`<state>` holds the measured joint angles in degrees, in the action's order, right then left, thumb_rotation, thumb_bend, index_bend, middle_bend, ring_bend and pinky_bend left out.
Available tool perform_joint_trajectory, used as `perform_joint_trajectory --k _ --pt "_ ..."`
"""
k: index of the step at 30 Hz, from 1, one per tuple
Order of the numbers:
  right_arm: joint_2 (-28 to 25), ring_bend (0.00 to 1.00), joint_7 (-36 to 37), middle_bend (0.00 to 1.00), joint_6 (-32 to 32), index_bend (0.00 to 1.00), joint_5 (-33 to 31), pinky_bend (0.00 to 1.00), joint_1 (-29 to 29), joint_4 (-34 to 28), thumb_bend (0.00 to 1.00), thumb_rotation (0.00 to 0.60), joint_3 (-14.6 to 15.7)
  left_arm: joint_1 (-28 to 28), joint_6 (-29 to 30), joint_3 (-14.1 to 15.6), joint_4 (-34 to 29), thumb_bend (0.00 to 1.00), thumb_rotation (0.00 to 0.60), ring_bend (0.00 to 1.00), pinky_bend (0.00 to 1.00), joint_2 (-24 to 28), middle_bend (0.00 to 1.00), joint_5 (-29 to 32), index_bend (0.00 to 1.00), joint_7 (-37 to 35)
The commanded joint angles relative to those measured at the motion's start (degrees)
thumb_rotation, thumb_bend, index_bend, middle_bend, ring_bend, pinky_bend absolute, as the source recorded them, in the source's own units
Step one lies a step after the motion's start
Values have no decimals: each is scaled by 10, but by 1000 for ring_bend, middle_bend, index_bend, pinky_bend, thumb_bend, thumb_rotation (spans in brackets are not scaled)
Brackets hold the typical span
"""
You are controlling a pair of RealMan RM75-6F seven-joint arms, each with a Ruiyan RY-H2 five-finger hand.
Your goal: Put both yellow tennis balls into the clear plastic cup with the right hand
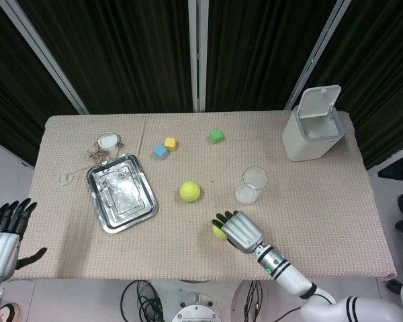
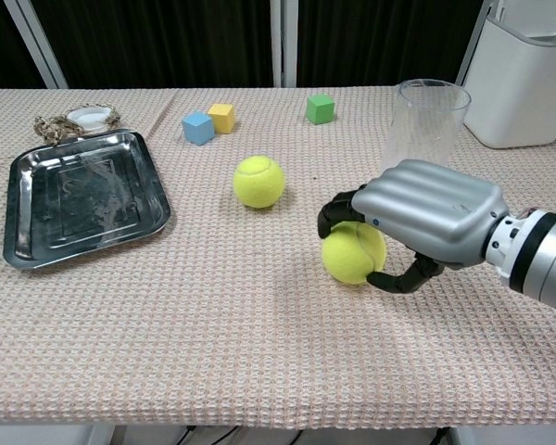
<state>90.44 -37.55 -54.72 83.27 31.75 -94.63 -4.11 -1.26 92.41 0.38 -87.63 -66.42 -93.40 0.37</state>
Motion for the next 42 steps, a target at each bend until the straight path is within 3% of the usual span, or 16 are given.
perform_joint_trajectory --k 1,8,13,18,25,28,32,35,39,42 --pt "-9 527 19 525 -19 616 20 729 1 -1 355 600 3 0 0 0 2 54 600 0 0 -1 12 1 62 -3" --pt "-78 541 60 536 -102 639 73 740 0 -76 362 600 -40 1 3 0 5 54 600 0 0 -2 12 -1 62 -8" --pt "-135 541 62 538 -136 641 54 740 -3 -113 368 600 -88 -1 1 -1 3 54 600 0 0 -1 12 -3 62 -6" --pt "-166 541 68 538 -136 642 5 740 2 -97 371 600 -121 -3 1 -1 0 54 600 0 0 0 12 -6 62 -1" --pt "-160 538 78 512 -117 621 -42 727 12 -49 357 600 -120 -3 -3 -1 -2 54 600 0 0 1 12 -2 62 2" --pt "-154 457 83 442 -105 539 -56 650 18 -34 326 600 -114 -5 -5 -2 -2 54 600 0 0 0 12 -1 62 3" --pt "-158 233 118 284 -81 317 -72 436 26 -37 202 600 -111 -5 -6 -3 -4 54 600 0 0 2 12 1 62 3" --pt "-161 123 146 210 -81 194 -67 303 29 -39 146 600 -112 -6 -7 -4 -4 54 600 0 0 3 12 3 62 2" --pt "-168 34 164 137 -83 78 -67 204 30 -45 89 600 -111 -7 -9 -5 -4 54 600 0 0 3 12 4 62 1" --pt "-176 12 168 116 -75 39 -77 186 32 -52 78 600 -108 -8 -9 -4 -4 54 600 0 0 3 12 3 62 1"
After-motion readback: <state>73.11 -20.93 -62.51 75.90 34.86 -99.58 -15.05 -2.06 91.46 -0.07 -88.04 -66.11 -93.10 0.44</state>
